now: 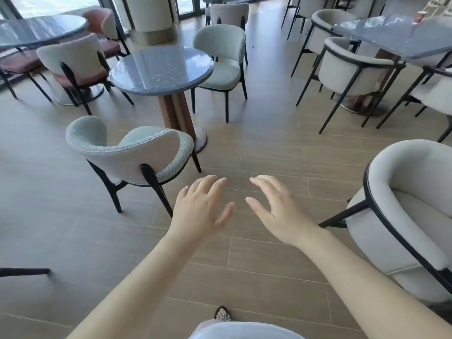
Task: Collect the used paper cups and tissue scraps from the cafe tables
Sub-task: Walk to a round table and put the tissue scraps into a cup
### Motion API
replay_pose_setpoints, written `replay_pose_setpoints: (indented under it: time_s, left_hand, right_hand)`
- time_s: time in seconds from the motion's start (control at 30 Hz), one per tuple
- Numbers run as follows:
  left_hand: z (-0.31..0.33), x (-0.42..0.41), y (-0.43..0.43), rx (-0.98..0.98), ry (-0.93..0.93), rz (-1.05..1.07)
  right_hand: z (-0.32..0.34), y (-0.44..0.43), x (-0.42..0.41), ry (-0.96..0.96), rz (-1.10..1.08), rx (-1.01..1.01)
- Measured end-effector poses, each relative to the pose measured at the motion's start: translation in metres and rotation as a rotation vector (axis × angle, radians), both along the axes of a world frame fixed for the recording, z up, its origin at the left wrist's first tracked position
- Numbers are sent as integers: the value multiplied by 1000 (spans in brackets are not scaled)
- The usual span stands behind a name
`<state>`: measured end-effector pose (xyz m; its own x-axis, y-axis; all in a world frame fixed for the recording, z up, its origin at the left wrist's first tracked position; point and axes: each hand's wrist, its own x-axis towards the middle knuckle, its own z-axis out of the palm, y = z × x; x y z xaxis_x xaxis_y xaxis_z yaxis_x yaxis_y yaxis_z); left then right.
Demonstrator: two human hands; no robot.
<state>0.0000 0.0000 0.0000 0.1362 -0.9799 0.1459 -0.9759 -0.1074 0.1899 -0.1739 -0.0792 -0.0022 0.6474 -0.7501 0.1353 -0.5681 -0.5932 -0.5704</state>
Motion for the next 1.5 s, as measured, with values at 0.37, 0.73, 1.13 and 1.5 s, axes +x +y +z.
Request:
replay_pose_setpoints:
  time_s: [0.37, 0.73, 1.13, 1.5]
  left_hand:
    - [-30, 41, -107, 76, 69, -60]
    - [-31, 38, -342, 155, 110, -176]
    - [-31, 64, -546, 164, 212, -120]
    - [-41, 163, -762, 121, 279, -65]
  right_hand:
    - [-25, -99, 26, 45, -101, 67]
    - [-24, -308, 20, -34, -227, 61]
    - [-25, -509, 45, -33, -177, 124]
    - [-39, -733, 139, -30, -151, 121]
